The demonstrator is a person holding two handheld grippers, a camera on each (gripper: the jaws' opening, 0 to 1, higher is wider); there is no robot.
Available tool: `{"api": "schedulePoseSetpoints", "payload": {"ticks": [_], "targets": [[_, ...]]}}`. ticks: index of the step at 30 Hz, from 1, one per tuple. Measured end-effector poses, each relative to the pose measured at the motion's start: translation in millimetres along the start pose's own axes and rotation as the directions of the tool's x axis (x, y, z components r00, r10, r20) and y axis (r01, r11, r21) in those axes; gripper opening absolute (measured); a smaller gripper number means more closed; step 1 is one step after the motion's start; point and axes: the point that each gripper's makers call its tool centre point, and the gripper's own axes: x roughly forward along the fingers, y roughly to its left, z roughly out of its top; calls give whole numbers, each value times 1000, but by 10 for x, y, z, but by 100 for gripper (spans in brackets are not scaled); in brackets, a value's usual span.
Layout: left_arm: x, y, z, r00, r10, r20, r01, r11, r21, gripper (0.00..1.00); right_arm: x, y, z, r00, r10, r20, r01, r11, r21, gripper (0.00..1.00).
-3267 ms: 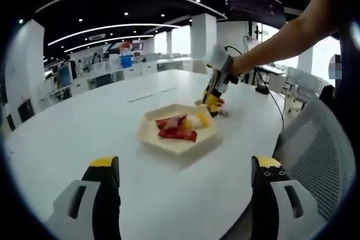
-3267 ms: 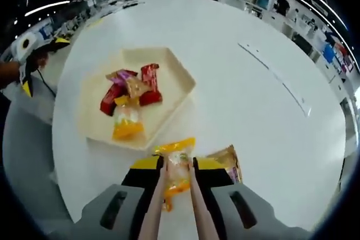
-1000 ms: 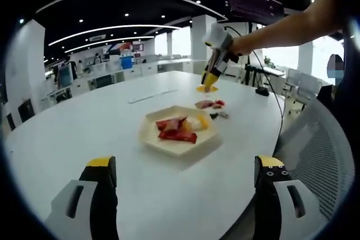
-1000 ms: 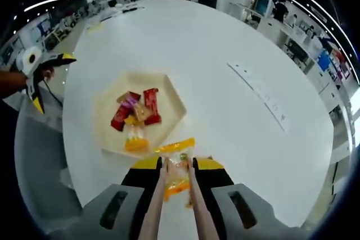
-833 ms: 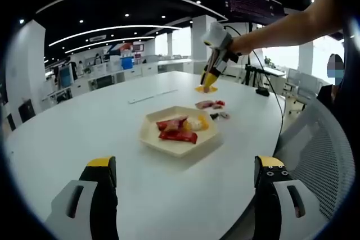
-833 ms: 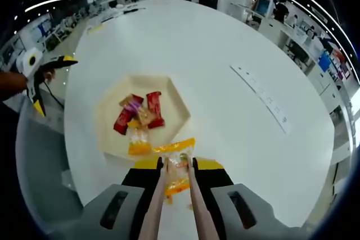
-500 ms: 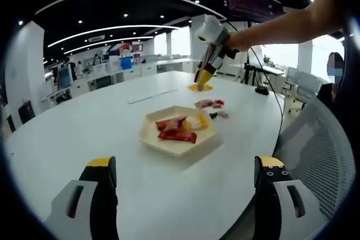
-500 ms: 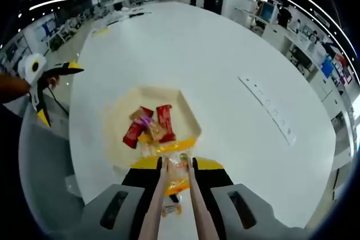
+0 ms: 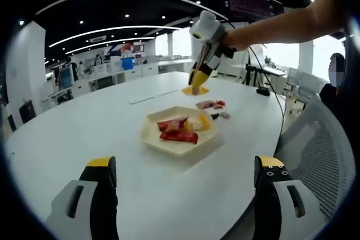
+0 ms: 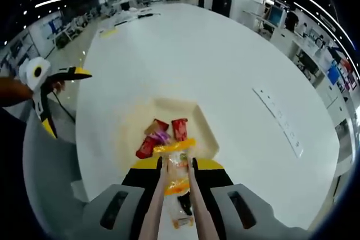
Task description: Place the target food into the container with the food tongs after gripping and lifting it, then release it inside without dropping or visibly crushing the food.
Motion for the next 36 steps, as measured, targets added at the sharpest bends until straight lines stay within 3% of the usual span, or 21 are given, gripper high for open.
{"api": "schedulePoseSetpoints", "payload": {"ticks": [23, 36], "targets": [[-23, 29, 21, 1000, 13, 11, -13, 1000, -1, 99, 158, 388, 319, 999, 42, 3, -42, 998, -41, 20], [-3, 3, -7, 1000, 4, -5, -4, 1000, 10, 98, 235, 455, 334, 999, 49, -9, -50, 997, -52, 21]]}}
